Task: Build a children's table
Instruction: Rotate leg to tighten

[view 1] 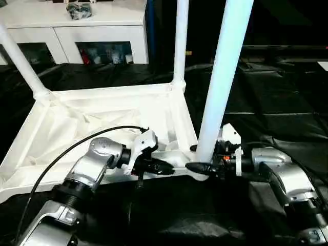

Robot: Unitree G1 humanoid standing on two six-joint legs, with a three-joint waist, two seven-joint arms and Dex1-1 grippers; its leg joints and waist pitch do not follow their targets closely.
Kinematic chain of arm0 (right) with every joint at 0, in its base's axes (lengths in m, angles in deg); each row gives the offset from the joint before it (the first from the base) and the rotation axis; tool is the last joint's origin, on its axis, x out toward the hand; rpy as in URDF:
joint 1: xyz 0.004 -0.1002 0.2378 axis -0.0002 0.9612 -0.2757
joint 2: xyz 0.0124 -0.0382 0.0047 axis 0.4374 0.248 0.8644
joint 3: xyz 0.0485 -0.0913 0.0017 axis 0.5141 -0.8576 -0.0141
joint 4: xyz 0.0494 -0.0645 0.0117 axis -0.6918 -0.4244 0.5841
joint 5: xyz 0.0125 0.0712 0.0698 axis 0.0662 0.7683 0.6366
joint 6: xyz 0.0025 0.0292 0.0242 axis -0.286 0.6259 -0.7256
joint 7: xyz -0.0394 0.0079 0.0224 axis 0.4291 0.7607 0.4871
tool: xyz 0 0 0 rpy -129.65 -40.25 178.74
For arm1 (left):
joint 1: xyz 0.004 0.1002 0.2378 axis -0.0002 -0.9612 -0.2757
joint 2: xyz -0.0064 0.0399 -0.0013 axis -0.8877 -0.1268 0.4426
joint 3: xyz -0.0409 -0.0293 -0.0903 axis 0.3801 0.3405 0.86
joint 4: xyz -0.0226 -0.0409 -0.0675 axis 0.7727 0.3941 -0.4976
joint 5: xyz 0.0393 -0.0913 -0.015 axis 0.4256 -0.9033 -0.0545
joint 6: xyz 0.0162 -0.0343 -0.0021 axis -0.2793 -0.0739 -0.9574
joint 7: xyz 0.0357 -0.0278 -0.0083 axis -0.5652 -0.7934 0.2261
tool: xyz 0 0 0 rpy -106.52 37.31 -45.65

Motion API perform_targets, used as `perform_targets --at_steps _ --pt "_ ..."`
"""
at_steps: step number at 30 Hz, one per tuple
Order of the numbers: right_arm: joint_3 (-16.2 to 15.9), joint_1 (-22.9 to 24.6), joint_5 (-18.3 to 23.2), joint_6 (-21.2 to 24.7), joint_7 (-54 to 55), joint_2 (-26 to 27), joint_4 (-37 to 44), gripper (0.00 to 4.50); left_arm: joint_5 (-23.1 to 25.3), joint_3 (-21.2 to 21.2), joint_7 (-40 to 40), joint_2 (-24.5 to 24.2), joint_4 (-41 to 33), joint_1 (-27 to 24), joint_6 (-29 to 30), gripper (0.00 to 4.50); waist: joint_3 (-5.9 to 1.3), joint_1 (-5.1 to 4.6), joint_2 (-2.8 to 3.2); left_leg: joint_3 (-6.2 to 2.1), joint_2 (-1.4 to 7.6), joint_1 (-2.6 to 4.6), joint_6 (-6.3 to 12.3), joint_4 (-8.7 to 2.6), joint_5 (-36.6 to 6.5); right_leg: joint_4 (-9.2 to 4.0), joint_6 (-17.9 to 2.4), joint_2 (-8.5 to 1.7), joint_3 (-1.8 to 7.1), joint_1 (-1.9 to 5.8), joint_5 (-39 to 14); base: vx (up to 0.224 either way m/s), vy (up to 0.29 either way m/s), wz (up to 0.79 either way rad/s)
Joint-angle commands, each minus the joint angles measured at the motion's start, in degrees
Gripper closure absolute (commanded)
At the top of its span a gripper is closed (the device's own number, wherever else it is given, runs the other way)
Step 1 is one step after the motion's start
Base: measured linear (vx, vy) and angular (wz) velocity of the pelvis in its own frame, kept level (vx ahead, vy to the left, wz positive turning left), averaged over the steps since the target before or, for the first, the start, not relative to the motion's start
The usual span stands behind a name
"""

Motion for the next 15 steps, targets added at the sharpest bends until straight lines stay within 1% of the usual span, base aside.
perform_targets --at_steps 1,2,5,10,11,12,13,14,15 --pt "-2.26 0.27 2.42 0.7 -2.62 0.75 3.11 1.63 -2.86 0.71 -0.07 0.82 -3.07 1.03 -0.4 4.5 -3.7 -0.33 -0.99 -0.75 2.12 0.68 4.11 -3.51 -7.43 -3.82 -14.18 -3.24 2.06 2.73 -7.03 0.0 0.0 0.0" --pt "-2.36 0.43 2.62 1.19 -2.78 0.72 3.44 1.73 -2.9 0.83 0.04 0.82 -3.18 0.94 -0.17 4.5 -3.71 -0.31 -0.97 -0.79 2.13 0.64 4.12 -3.53 -7.44 -3.8 -14.18 -3.3 2.06 2.78 -7.24 0.0 0.0 0.0" --pt "-2.44 0.9 3.16 2.65 -3.21 0.77 4.24 1.82 -2.78 1.07 0.21 0.89 -3.47 0.72 0.14 4.5 -3.68 -0.25 -0.92 -0.77 2.11 0.68 4.08 -3.51 -7.47 -3.85 -13.95 -3.3 2.08 2.78 -7.78 0.0 0.0 0.0" --pt "-2.49 1.6 2.94 3.22 -1.98 1.32 4.72 1.9 -2.57 1.42 -1.17 1.31 -3.07 0.68 -0.15 4.5 -3.69 -0.24 -0.87 -0.77 2.1 0.71 3.86 -3.5 -7.77 -3.91 -13.77 -3.32 2.09 2.73 -8.22 0.0 0.0 0.0" --pt "-2.48 1.78 2.81 3.14 -1.52 1.54 4.69 1.9 -2.38 1.57 -1.94 1.54 -2.73 0.79 -0.35 4.5 -3.68 -0.27 -0.92 -0.79 2.07 0.66 3.76 -3.51 -7.86 -3.91 -13.7 -3.29 2.07 2.77 -8.4 0.0 0.0 0.0" --pt "-2.23 1.98 2.33 2.94 0.19 2.36 4.17 1.9 -1.93 2.13 -4.15 2.3 -1.7 1.25 -0.69 4.5 -3.67 -0.26 -0.81 -0.78 2.1 0.73 3.67 -3.51 -8.06 -3.98 -13.67 -3.32 2.09 2.69 -8.64 0.0 0.0 0.0" --pt "-2.07 2.06 2.08 2.9 1.15 2.81 3.9 1.9 -1.68 2.46 -5.35 2.73 -1.17 1.5 -0.84 4.5 -3.65 -0.3 -0.85 -0.79 2.09 0.83 3.44 -3.53 -8.4 -4.06 -13.6 -3.29 2.11 2.62 -8.99 0.0 0.0 0.0" --pt "-1.7 2.02 1.24 2.73 3.58 3.87 2.89 1.91 -0.85 3.17 -8.48 3.71 0.38 2.24 -1.66 4.5 -3.67 -0.35 -0.93 -0.8 2.04 0.72 3.36 -3.53 -8.13 -4.02 -13.54 -3.29 2.12 2.74 -8.8 0.0 0.0 0.0" --pt "-1.57 2.0 0.91 2.56 4.39 4.22 2.55 1.91 -0.63 3.38 -9.36 4.01 0.78 2.45 -1.82 4.5 -3.61 -0.54 -0.96 -0.83 1.91 0.6 3.11 -3.57 -8.16 -4.15 -13.25 -3.28 2.1 2.75 -9.19 0.0 0.0 0.0"
